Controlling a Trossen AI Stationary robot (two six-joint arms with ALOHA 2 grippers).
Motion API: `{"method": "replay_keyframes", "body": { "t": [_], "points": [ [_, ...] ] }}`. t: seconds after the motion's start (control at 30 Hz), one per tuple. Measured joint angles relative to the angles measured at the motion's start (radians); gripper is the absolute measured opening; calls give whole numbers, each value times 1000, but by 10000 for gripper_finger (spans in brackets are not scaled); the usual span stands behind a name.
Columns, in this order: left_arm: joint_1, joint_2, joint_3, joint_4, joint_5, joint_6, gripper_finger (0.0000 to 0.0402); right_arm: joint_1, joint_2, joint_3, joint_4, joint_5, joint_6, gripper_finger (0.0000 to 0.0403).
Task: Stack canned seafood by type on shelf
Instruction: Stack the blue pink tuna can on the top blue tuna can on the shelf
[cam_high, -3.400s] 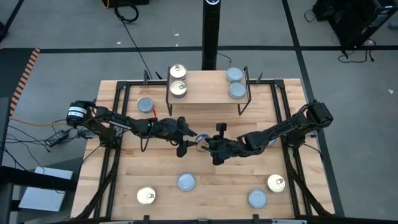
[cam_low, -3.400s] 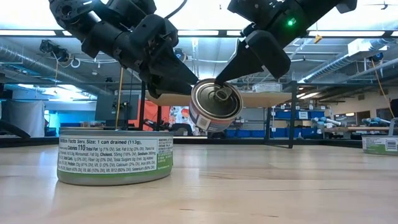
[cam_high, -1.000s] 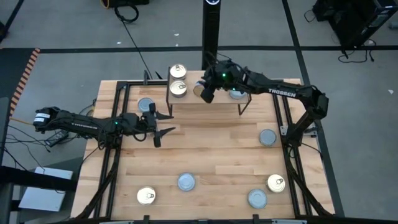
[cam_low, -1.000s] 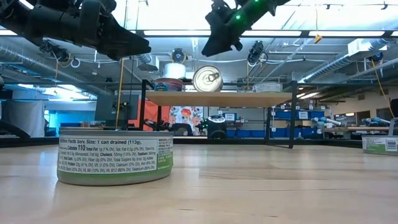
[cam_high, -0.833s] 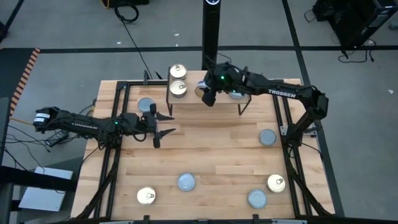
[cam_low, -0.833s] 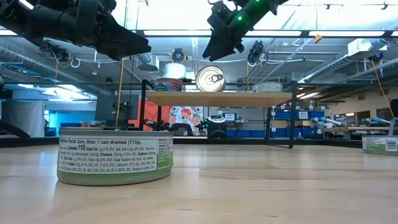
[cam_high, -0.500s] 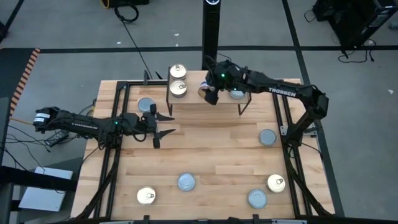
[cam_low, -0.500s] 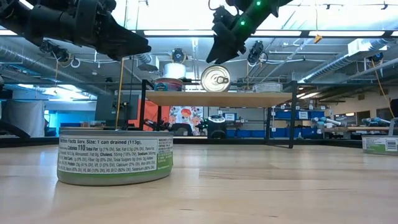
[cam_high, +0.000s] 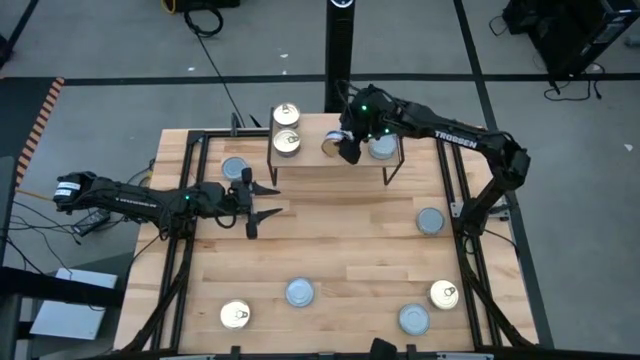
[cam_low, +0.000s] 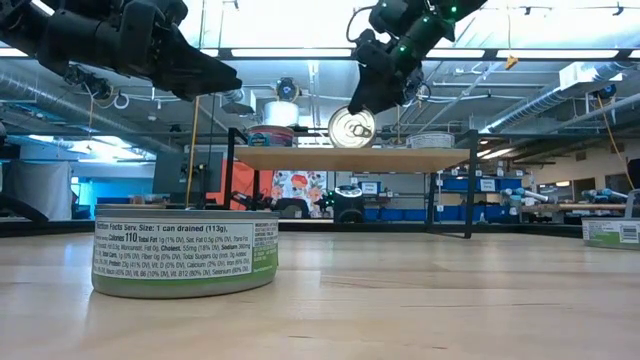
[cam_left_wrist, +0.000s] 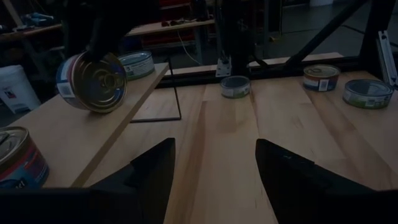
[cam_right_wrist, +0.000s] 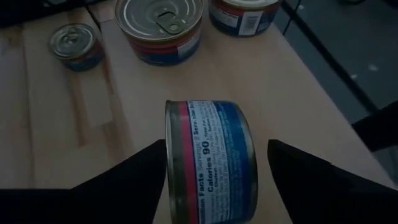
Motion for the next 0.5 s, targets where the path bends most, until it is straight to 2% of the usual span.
{"method": "replay_keyframes", "body": {
  "t": [0.27, 0.5],
  "points": [
    [0, 0, 0, -1, 0, 0, 228, -9, -3, 1, -37, -27, 14, 199],
    [0, 0, 0, 0, 0, 0, 228, -9, -2, 0, -4, -28, 52, 197]
  ]
}}
